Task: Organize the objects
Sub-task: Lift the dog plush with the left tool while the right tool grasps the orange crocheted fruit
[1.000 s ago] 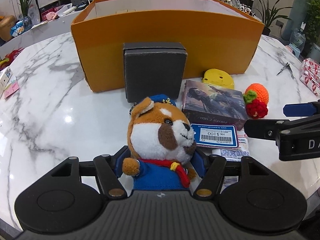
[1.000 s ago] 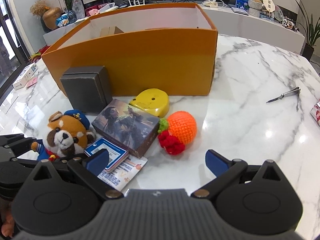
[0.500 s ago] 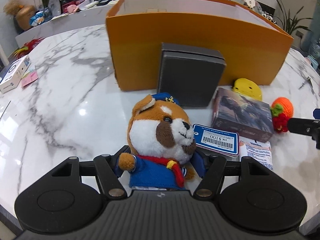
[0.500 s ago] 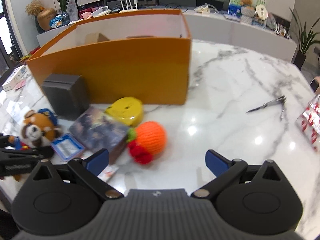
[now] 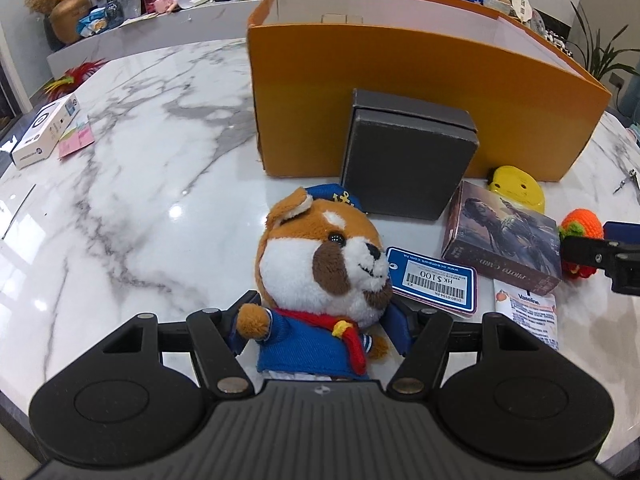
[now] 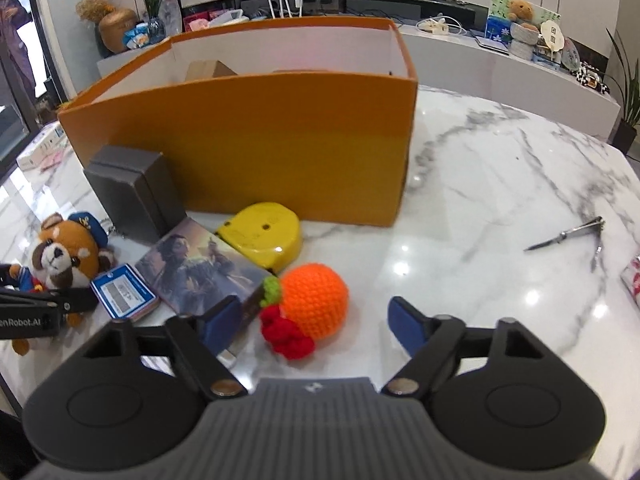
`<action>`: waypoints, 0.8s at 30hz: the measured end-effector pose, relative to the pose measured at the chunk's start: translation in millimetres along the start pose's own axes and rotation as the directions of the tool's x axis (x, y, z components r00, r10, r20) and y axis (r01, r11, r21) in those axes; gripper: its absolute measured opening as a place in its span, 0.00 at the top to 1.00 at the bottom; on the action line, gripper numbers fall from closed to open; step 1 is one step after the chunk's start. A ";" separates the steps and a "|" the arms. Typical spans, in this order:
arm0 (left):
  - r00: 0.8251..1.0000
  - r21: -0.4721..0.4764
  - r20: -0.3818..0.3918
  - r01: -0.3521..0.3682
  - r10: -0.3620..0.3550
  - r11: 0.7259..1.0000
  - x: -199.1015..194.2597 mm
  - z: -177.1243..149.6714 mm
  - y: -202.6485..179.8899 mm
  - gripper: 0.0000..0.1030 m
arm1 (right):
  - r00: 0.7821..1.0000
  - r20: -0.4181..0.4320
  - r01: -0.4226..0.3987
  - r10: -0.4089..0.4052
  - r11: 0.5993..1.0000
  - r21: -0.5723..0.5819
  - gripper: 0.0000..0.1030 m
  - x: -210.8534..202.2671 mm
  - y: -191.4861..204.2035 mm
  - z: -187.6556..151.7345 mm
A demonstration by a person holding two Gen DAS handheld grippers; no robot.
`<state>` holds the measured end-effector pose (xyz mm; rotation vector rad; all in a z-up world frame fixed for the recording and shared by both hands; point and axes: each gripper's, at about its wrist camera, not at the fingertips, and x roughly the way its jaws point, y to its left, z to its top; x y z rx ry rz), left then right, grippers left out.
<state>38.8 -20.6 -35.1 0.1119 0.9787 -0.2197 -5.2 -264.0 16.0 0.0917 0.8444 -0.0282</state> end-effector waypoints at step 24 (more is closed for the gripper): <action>1.000 0.012 0.001 -0.002 0.002 1.000 -0.2 -0.2 -0.8 0.26 | 0.999 0.006 -0.048 0.048 0.980 0.193 0.51 9.8 -22.4 -0.1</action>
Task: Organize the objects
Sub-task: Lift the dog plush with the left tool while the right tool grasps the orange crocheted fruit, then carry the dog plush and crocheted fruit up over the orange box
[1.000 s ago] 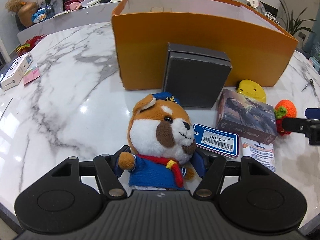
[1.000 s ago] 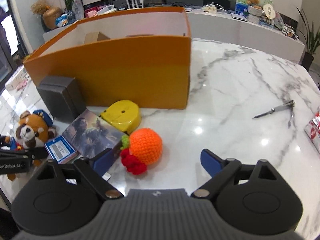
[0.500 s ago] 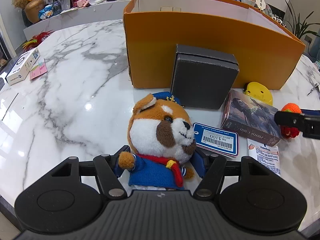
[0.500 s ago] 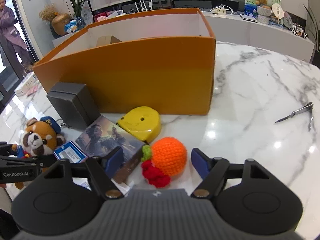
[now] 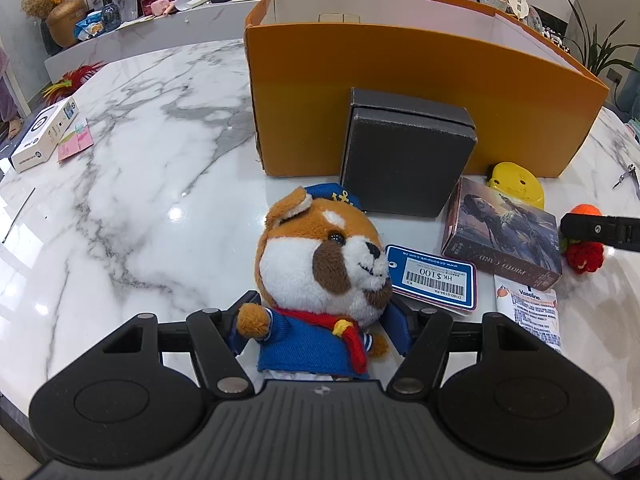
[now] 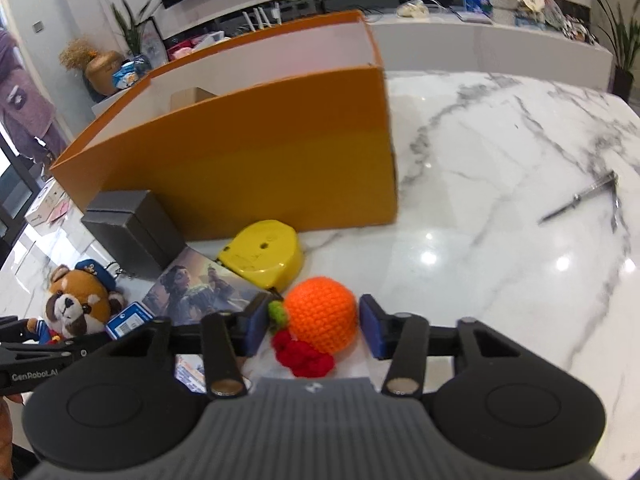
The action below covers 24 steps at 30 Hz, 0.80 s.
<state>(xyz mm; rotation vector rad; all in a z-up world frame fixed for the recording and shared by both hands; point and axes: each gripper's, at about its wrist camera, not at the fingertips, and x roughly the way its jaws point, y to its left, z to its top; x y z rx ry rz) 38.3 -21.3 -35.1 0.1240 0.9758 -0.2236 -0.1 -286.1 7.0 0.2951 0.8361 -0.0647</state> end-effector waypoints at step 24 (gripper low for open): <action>0.999 -0.028 0.040 -0.019 0.020 0.999 0.4 -4.4 1.9 0.14 | 0.989 0.008 0.145 -0.145 0.977 -0.157 0.21 11.1 30.6 -14.1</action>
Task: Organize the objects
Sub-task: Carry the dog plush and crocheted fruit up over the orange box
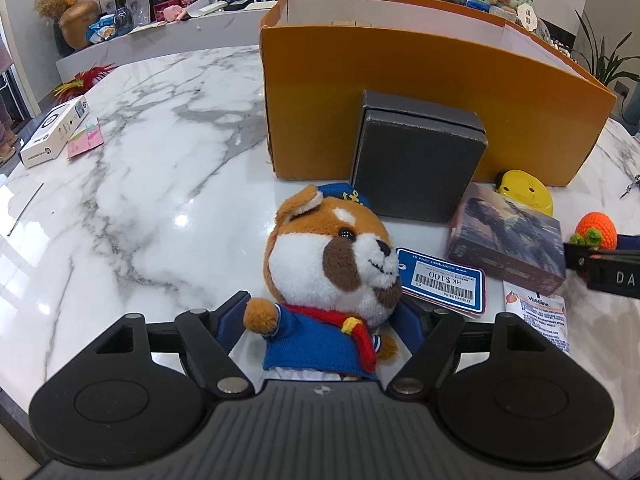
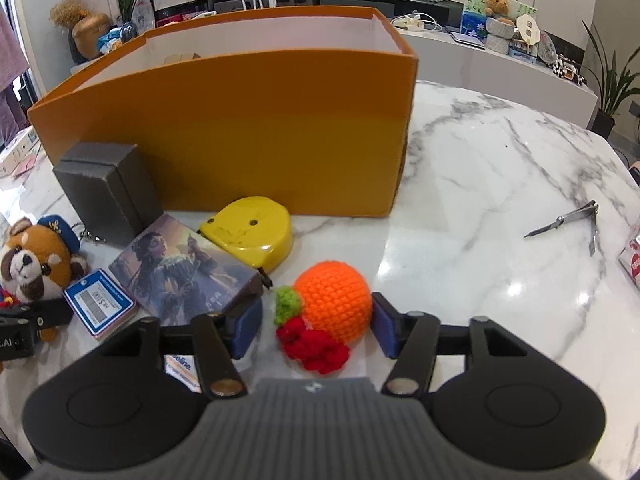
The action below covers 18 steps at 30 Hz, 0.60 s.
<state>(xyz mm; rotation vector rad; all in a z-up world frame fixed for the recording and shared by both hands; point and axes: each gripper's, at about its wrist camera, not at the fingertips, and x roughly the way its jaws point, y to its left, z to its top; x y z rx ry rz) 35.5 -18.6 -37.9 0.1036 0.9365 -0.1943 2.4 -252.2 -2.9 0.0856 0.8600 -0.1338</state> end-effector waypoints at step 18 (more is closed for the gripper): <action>1.000 0.009 0.013 0.009 -0.010 1.000 -3.8 1.2 -5.8 0.35 | 0.997 0.030 0.067 -0.067 0.998 0.002 0.52 -1.4 2.8 -2.0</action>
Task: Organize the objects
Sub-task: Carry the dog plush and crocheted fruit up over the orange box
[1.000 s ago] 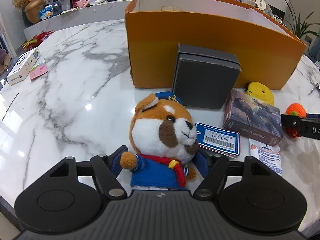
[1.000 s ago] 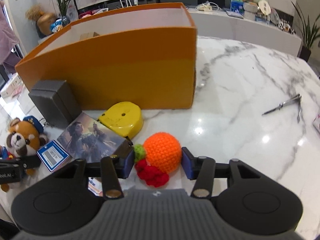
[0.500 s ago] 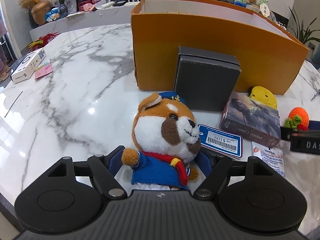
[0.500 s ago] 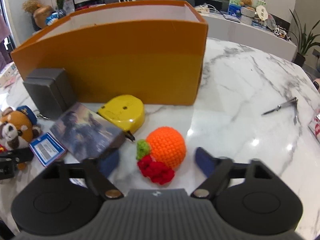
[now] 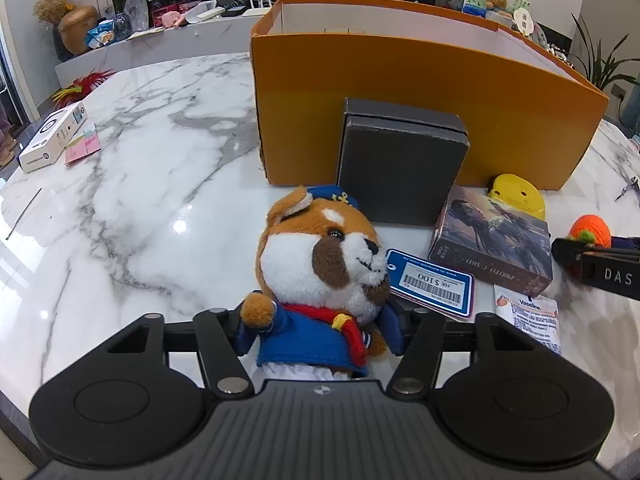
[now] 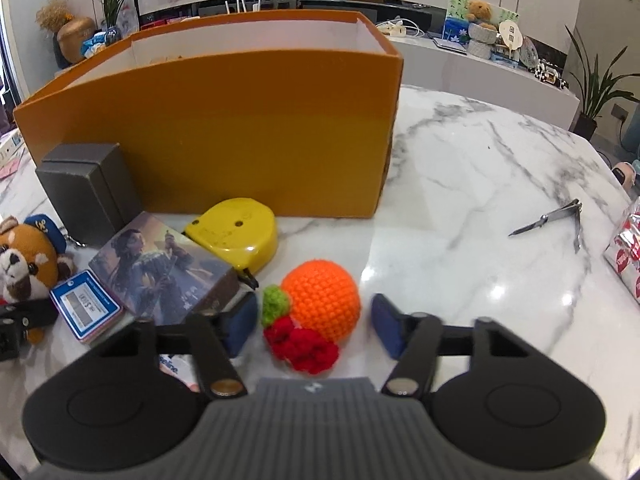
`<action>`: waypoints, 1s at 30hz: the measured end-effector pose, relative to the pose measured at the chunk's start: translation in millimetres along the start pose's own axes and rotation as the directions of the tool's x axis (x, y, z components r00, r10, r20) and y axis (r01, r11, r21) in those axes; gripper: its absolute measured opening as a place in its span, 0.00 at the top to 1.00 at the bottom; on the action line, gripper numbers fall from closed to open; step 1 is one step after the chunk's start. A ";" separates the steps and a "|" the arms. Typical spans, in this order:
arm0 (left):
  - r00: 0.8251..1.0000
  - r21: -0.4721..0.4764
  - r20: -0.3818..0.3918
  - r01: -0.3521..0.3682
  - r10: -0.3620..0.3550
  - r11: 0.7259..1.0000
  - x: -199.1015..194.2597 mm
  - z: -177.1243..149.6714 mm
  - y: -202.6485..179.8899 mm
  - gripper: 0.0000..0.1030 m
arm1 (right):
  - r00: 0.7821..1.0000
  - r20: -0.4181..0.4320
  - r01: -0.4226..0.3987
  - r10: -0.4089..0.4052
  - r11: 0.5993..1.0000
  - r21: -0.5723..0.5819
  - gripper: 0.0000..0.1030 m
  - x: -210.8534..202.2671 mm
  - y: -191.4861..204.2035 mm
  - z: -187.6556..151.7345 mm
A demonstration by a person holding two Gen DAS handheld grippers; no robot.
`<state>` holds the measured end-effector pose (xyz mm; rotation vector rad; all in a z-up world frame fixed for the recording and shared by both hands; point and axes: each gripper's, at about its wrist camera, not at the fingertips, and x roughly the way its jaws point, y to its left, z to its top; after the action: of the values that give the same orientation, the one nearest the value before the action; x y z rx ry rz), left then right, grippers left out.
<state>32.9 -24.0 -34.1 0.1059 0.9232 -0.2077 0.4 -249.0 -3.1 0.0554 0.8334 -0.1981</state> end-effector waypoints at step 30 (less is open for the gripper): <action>0.987 -0.026 0.142 0.081 -0.077 0.996 -71.8 21.6 8.1 0.46 | 0.986 0.142 -0.085 0.087 0.996 -0.022 0.54 -78.6 18.6 16.0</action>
<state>9.6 -10.5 36.3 0.0250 0.7900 -0.2704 -35.8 -220.8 65.3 0.0615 0.6885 -0.1130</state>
